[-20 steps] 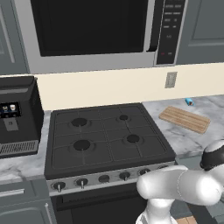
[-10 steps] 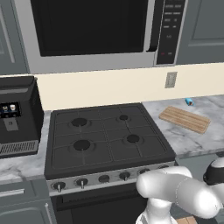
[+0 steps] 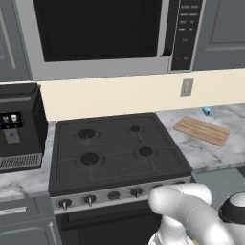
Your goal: Open the drawer on the right and place the cutting tools on the cutting board.
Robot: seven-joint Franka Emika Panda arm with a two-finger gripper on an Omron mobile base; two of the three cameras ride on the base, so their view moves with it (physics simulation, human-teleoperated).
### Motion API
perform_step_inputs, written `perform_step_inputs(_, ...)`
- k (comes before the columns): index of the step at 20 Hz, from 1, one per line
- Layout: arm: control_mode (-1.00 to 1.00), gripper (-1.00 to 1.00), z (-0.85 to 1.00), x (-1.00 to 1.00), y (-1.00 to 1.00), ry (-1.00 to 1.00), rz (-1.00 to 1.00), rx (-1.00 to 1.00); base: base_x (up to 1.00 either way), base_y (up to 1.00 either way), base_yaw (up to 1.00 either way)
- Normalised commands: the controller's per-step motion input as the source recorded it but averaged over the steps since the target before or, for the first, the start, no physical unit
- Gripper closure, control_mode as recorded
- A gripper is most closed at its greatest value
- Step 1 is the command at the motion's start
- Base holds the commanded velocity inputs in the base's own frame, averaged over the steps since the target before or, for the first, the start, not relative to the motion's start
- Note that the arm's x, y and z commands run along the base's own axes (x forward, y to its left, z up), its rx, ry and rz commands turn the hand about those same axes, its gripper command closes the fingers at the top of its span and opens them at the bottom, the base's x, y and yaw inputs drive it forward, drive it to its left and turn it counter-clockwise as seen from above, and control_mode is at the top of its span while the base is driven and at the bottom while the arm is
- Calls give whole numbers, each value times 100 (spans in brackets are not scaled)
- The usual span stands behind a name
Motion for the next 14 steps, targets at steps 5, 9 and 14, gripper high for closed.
perform_step_inputs(5, -100, -100, -11, 7, 7, 8, 1, -5, 0, 0, 0)
perform_step_inputs(9, -100, -100, -28, 0, 0, 11, 0, 0, 0, 0, 0)
perform_step_inputs(14, -100, -100, -29, 0, 0, 8, 0, 0, 0, 0, 0)
